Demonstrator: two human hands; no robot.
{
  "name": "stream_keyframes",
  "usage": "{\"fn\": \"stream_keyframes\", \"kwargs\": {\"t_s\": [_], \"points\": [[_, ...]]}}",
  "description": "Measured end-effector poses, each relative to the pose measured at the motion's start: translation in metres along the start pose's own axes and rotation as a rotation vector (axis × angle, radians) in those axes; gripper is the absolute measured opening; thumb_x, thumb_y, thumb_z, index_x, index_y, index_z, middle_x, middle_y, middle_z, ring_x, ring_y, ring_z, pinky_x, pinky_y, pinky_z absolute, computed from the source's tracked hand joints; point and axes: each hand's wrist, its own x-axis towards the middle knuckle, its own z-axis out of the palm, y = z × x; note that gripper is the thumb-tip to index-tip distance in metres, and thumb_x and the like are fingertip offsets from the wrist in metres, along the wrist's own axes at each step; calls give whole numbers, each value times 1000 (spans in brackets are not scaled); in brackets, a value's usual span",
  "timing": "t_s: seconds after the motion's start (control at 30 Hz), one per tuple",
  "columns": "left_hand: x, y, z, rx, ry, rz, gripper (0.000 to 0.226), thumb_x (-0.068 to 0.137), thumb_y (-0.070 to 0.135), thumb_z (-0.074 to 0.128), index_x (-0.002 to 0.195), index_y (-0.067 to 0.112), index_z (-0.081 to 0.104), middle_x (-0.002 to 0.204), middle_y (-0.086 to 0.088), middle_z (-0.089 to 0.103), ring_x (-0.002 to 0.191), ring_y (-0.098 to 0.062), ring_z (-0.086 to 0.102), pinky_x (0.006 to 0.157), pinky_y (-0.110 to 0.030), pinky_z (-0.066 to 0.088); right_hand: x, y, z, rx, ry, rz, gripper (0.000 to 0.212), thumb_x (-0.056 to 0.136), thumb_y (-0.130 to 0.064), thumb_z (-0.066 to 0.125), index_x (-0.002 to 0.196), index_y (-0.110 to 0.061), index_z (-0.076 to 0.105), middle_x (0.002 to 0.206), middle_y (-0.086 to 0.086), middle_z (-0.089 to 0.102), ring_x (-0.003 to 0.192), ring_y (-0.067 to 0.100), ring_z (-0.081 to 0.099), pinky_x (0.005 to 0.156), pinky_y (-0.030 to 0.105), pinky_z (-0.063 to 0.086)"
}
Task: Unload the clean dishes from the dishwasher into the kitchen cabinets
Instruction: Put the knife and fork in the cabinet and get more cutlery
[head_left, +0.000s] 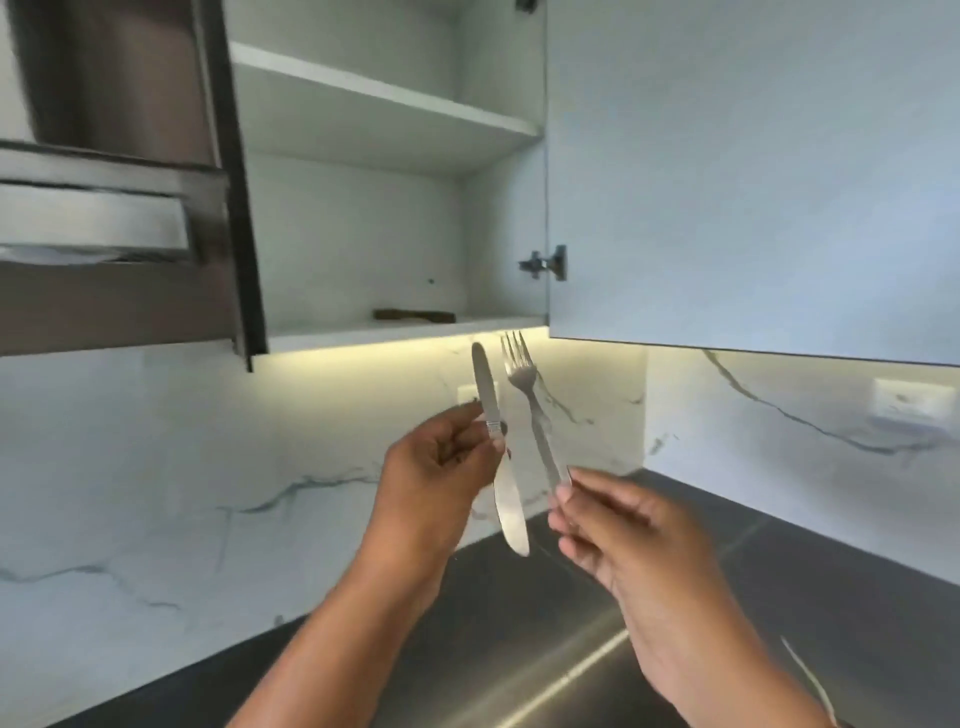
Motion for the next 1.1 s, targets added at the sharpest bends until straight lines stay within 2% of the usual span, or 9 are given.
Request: {"fn": "stream_keyframes", "kwargs": {"t_s": [0.13, 0.3, 0.5, 0.67, 0.73, 0.83, 0.9, 0.97, 1.1], "points": [[68, 20, -39, 128, 98, 26, 30, 88, -1, 67, 117, 7, 64, 97, -8, 75, 96, -23, 72, 92, -36, 57, 50, -20, 55, 12, -72, -115, 14, 88, -7, 71, 100, -12, 75, 87, 9, 77, 80, 16, 73, 72, 25, 58], [153, 24, -77, 472, 279, 49, 22, 84, 9, 73, 104, 16, 69, 89, 2, 74, 83, -17, 72, 79, -38, 61, 125, -29, 111, -50, -107, -159, 16, 88, -4, 71, 103, -1, 70, 83, 14, 73, 69, 12, 71, 65, 19, 59], [240, 21, -109, 939, 381, 7, 9, 88, 11, 71, 95, 14, 68, 90, -5, 68, 70, -19, 66, 63, -30, 58, 232, -20, 157, -245, -117, -217, 8, 83, -4, 73, 91, -7, 71, 79, 11, 73, 70, 20, 74, 71, 33, 63], [307, 17, -125, 1325, 394, -126, 20, 89, 19, 69, 102, 4, 68, 100, -9, 66, 95, -27, 66, 91, -35, 55, 310, -16, 185, -395, -139, -279, 13, 81, -11, 73, 69, -9, 73, 61, 6, 72, 64, 23, 74, 70, 43, 63], [330, 14, -130, 1369, 430, -194, 18, 87, 22, 70, 86, 6, 61, 87, -6, 61, 86, -23, 64, 84, -29, 53, 337, -16, 195, -494, -149, -309, 12, 80, -13, 73, 73, -4, 75, 63, 7, 73, 64, 23, 74, 73, 43, 63], [356, 6, -140, 1404, 493, -275, 33, 86, 27, 70, 68, 12, 47, 68, -2, 48, 60, -15, 47, 70, -27, 43, 367, -13, 210, -639, -185, -341, 15, 79, -20, 75, 76, -5, 75, 68, 5, 74, 68, 22, 74, 69, 35, 61], [367, 1, -142, 1421, 501, -344, 34, 85, 31, 71, 71, 11, 47, 68, -3, 47, 58, -14, 44, 70, -27, 40, 382, -8, 216, -782, -207, -398, 17, 79, -26, 73, 71, -11, 71, 69, 2, 72, 67, 18, 71, 53, 21, 48], [373, -4, -145, 1435, 488, -418, 36, 85, 35, 72, 76, 9, 48, 70, -4, 47, 59, -15, 43, 72, -26, 38, 391, -5, 221, -879, -219, -461, 20, 79, -27, 73, 66, -15, 63, 72, 2, 70, 68, 19, 66, 46, 18, 31], [385, -16, -151, 1484, 505, -469, 37, 83, 32, 74, 70, 10, 47, 68, -4, 50, 62, -17, 49, 69, -27, 40, 406, -3, 225, -970, -280, -509, 31, 81, -25, 72, 61, -17, 49, 67, 1, 56, 69, 22, 58, 48, 21, 30]]}}
